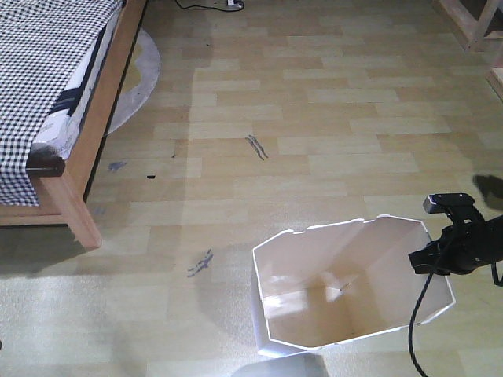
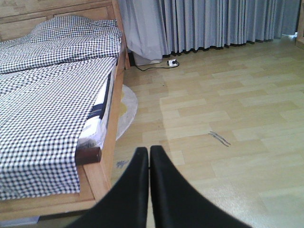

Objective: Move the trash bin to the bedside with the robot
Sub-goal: 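Hold the bin in the right gripper while the base turns toward the bed, then carry the bin in the right gripper while driving beside the bed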

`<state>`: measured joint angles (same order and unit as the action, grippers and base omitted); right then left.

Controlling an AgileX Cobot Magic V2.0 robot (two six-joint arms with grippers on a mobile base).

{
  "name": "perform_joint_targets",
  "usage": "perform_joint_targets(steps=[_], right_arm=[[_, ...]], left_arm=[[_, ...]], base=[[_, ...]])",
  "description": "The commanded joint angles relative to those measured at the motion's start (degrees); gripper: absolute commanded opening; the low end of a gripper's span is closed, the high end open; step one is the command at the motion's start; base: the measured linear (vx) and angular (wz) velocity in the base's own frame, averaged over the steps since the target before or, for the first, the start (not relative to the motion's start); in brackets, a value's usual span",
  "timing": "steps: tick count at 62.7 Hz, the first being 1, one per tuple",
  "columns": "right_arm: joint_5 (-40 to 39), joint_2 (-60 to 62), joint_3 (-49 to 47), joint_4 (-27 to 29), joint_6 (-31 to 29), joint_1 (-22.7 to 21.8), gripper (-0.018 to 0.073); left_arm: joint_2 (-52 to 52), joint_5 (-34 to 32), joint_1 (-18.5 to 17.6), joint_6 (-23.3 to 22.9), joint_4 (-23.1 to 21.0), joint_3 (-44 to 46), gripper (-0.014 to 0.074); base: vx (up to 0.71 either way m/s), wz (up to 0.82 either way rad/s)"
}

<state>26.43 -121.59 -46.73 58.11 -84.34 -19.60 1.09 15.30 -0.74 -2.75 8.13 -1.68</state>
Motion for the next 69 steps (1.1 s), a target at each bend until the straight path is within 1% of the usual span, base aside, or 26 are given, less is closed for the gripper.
perform_joint_targets(steps=[1, 69], right_arm=[[7.99, 3.63, -0.74, 3.47, 0.37, -0.19, -0.0006], [7.99, 3.63, -0.74, 3.42, 0.37, -0.19, -0.0006]], left_arm=[[0.54, -4.23, -0.36, -0.46, -0.10, -1.60, -0.0006], [0.54, -4.23, -0.36, -0.46, -0.10, -1.60, -0.0006]], base=[[0.33, 0.01], [0.35, -0.01]])
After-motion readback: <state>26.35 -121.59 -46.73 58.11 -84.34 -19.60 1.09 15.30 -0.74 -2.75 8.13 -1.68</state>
